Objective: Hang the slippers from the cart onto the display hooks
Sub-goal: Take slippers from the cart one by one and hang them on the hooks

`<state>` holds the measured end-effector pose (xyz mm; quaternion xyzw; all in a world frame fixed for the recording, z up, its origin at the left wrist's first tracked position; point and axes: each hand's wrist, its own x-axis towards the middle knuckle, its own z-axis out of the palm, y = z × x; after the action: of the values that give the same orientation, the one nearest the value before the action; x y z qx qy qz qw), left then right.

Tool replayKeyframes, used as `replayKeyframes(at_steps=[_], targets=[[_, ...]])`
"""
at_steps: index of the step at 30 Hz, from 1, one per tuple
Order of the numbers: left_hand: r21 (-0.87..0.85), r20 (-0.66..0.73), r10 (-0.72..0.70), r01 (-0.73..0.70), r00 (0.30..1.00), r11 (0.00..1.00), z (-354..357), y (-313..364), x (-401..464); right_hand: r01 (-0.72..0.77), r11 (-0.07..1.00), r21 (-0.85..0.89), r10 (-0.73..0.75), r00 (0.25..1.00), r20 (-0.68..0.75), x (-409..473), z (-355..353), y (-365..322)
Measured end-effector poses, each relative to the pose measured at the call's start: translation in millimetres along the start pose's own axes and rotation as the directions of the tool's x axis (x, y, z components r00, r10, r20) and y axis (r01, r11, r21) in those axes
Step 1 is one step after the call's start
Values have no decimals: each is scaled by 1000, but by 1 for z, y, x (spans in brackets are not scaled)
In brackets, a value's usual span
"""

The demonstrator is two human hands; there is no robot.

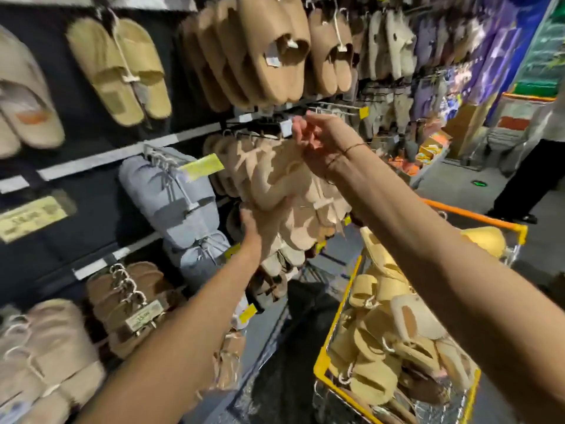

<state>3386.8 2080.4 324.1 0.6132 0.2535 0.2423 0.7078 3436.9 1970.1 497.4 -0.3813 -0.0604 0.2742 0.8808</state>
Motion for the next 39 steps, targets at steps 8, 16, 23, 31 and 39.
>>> replayKeyframes(at_steps=[8,16,23,31,39], targets=[[35,-210,341,-341,916,939,-131,115,-18,209,895,-393,-15,896,443,-8,66,26],[139,-203,391,-369,898,919,-224,132,-48,221,876,-429,-61,933,354,3,-38,186],[139,-126,431,-414,894,900,-281,169,-62,340,804,-488,-128,900,417,7,24,223],[235,-35,494,-474,869,849,-339,242,-63,515,756,-404,-208,774,598,26,154,191],[243,-151,508,-466,848,851,-351,295,-48,423,831,-361,-116,767,631,59,235,183]])
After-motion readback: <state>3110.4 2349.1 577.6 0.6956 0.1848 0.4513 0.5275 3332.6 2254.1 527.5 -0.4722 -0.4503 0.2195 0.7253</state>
